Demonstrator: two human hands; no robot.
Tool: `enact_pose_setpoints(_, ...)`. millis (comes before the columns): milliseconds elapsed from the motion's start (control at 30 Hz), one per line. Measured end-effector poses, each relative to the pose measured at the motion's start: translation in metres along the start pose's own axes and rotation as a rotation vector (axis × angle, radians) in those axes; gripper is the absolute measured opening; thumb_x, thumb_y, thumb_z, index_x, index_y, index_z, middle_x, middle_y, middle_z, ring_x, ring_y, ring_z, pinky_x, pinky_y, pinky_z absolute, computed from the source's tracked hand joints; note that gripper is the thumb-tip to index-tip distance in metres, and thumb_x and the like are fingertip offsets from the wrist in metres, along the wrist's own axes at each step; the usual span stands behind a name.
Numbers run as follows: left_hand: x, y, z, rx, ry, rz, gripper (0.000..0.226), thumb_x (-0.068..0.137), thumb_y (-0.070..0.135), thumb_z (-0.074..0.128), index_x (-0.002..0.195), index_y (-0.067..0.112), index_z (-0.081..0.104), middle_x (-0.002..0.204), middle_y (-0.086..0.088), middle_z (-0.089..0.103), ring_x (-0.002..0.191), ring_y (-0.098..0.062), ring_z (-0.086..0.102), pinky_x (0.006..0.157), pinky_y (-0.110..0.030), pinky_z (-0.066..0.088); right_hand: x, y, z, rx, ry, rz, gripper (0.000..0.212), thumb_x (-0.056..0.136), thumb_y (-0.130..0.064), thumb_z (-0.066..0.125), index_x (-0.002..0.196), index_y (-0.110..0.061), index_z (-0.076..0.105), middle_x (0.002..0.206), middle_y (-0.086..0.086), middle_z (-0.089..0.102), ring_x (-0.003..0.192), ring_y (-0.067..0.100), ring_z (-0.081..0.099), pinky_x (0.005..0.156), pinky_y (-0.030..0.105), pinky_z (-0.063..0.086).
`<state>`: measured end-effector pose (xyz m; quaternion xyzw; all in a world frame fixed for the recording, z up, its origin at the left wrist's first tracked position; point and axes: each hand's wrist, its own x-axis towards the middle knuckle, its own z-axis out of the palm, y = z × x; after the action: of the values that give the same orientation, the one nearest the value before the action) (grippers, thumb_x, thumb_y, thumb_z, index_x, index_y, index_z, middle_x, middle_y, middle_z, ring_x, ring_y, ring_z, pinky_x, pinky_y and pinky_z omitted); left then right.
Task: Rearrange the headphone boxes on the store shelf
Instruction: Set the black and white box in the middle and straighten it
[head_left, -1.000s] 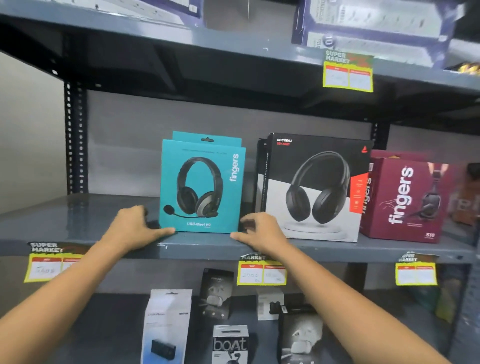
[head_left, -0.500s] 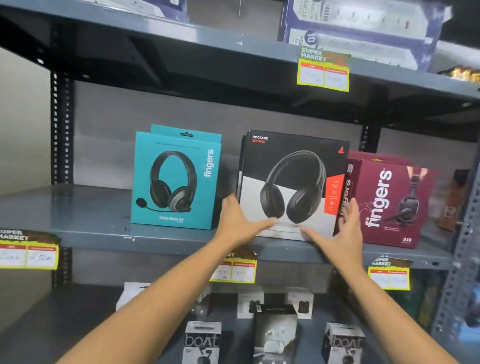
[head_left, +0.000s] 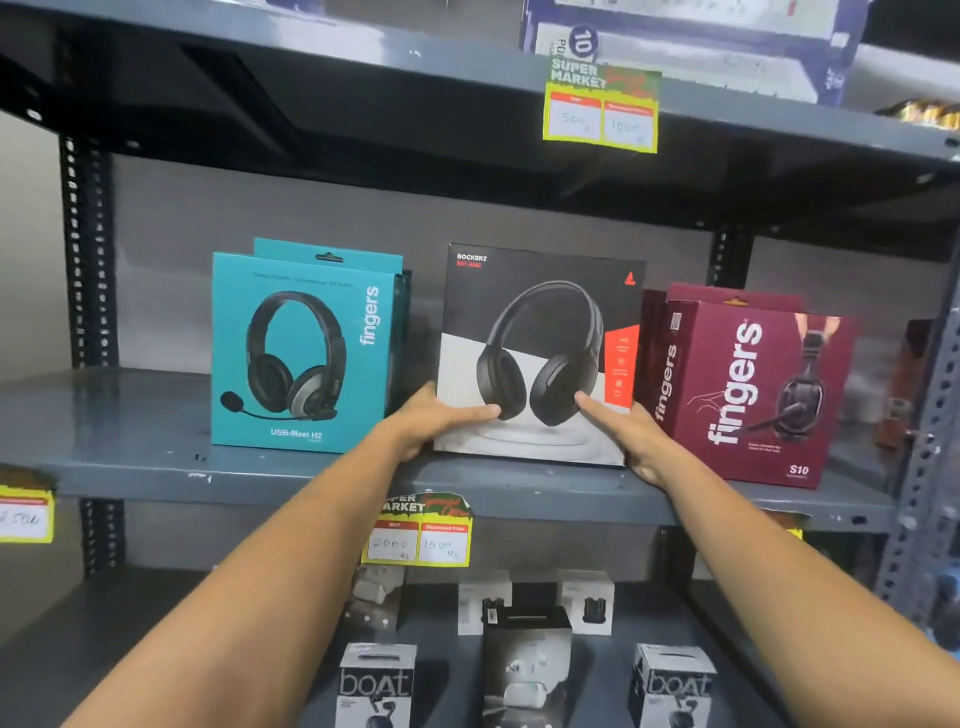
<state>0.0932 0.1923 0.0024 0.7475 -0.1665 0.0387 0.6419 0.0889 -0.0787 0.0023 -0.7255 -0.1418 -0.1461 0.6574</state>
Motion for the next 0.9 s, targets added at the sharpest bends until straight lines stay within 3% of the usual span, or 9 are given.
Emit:
enact_pose_setpoints(100, 0.005, 0.002, 0.002, -0.005, -0.005, 0.017, 0.105, 0.041, 0.043, 0.093, 0.133, 0.011, 0.055, 0.128, -0.008, 0.068, 0.118, -0.022, 0.063, 0.107, -0.043, 0.047, 0.011, 0.003, -0.003, 0.0, -0.011, 0.023, 0.077, 0.039, -0.059, 0.09, 0.101, -0.018, 0.072, 0.103, -0.004, 0.076, 0.1, 0.01, 0.069, 0.087, 0.027, 0.049)
enact_pose_setpoints(267, 0.009, 0.001, 0.001, 0.04, -0.002, 0.018, 0.109, 0.039, 0.041, 0.093, 0.136, 0.012, 0.052, 0.132, -0.008, 0.065, 0.121, -0.023, 0.061, 0.108, -0.044, 0.045, 0.023, 0.01, -0.006, -0.02, -0.012, 0.025, 0.08, 0.034, -0.056, 0.093, 0.1, -0.015, 0.072, 0.097, -0.004, 0.077, 0.095, 0.01, 0.071, 0.087, 0.028, 0.048)
enact_pose_setpoints(367, 0.007, 0.001, 0.001, 0.106, 0.081, 0.009, 0.12, 0.032, 0.045, 0.094, 0.138, 0.013, 0.047, 0.135, -0.008, 0.061, 0.123, -0.023, 0.058, 0.108, -0.045, 0.045, 0.023, 0.014, -0.007, -0.048, 0.014, -0.016, 0.079, 0.035, -0.054, 0.094, 0.1, -0.013, 0.073, 0.097, 0.003, 0.078, 0.095, 0.016, 0.072, 0.086, 0.031, 0.052)
enact_pose_setpoints(467, 0.003, -0.001, 0.0, 0.139, 0.182, -0.009, 0.124, 0.029, 0.051, 0.093, 0.138, 0.014, 0.045, 0.134, -0.007, 0.06, 0.121, -0.023, 0.058, 0.106, -0.045, 0.046, 0.02, 0.015, -0.009, -0.122, 0.024, -0.047, 0.072, 0.036, -0.058, 0.092, 0.092, -0.016, 0.075, 0.091, 0.0, 0.078, 0.088, 0.014, 0.073, 0.078, 0.026, 0.055)
enact_pose_setpoints(567, -0.002, -0.003, 0.002, 0.165, 0.184, -0.024, 0.127, 0.029, 0.053, 0.092, 0.141, 0.017, 0.042, 0.138, -0.005, 0.057, 0.12, -0.021, 0.056, 0.105, -0.04, 0.046, 0.014, 0.014, -0.008, -0.15, -0.016, -0.071, 0.069, 0.044, -0.048, 0.092, 0.102, -0.017, 0.071, 0.092, -0.005, 0.078, 0.087, 0.011, 0.073, 0.075, 0.023, 0.055)
enact_pose_setpoints(700, -0.003, -0.001, 0.003, 0.22, 0.16, -0.03, 0.126, 0.034, 0.052, 0.092, 0.143, 0.018, 0.037, 0.141, -0.006, 0.052, 0.126, -0.024, 0.052, 0.109, -0.046, 0.044, 0.012, 0.01, -0.014, -0.175, -0.145, -0.034, 0.055, 0.052, -0.028, 0.091, 0.1, -0.018, 0.068, 0.085, -0.004, 0.078, 0.079, 0.009, 0.072, 0.064, 0.016, 0.054)
enact_pose_setpoints(800, -0.005, -0.001, 0.0, 0.297, 0.142, -0.019, 0.124, 0.034, 0.054, 0.092, 0.141, 0.018, 0.04, 0.139, -0.004, 0.054, 0.125, -0.023, 0.053, 0.108, -0.047, 0.044, 0.01, 0.011, -0.016, -0.304, -0.158, -0.016, 0.067, 0.057, -0.019, 0.093, 0.116, -0.019, 0.062, 0.104, -0.003, 0.074, 0.095, 0.008, 0.069, 0.072, 0.016, 0.051)
enact_pose_setpoints(900, -0.008, -0.003, -0.001, 0.351, 0.104, -0.014, 0.112, 0.04, 0.052, 0.092, 0.136, 0.018, 0.046, 0.136, -0.005, 0.058, 0.123, -0.023, 0.055, 0.106, -0.046, 0.047, 0.009, 0.014, -0.015, -0.353, -0.091, 0.033, 0.07, 0.045, -0.036, 0.095, 0.107, -0.02, 0.067, 0.103, -0.001, 0.075, 0.095, 0.013, 0.069, 0.077, 0.027, 0.054)
